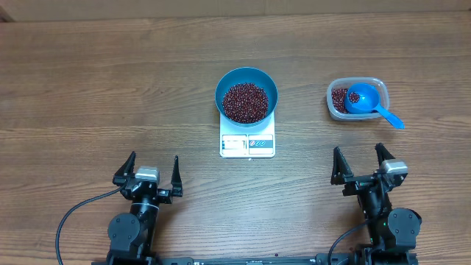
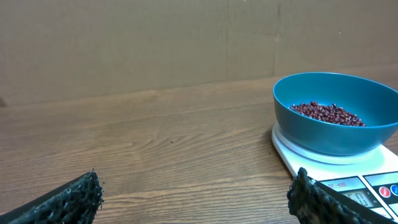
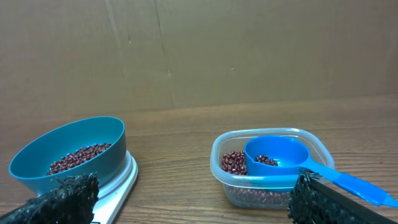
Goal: Scoop item into bowl and weigh 150g on scale
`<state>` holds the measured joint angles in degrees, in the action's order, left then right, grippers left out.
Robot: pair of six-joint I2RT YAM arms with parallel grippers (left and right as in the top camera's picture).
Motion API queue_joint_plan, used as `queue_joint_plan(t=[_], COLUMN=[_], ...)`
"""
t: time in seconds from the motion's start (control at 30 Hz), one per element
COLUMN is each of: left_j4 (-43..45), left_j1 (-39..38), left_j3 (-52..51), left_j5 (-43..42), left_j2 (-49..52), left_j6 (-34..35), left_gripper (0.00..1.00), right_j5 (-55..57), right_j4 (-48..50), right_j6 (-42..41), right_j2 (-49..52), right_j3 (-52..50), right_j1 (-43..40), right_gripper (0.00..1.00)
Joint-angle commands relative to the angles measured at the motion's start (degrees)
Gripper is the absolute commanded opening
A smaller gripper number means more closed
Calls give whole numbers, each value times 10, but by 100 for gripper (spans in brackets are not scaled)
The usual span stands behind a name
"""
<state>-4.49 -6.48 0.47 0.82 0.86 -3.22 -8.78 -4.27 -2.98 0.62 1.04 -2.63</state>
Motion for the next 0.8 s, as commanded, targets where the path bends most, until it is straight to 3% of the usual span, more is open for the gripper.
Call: queue_joint_plan(t=[0.0, 0.77], left_j4=[0, 0], left_j1=[4, 4], left_j3=[-2, -2], left_j5=[-6, -6], left_j2=[-6, -6], left_j6=[-11, -11], left_gripper=[99, 100], right_j5=[2, 2], right_j4=[3, 3], right_j6=[1, 1], right_j2=[-5, -5], right_j3=[-6, -6], right_j1=[-3, -3], right_gripper=[100, 100])
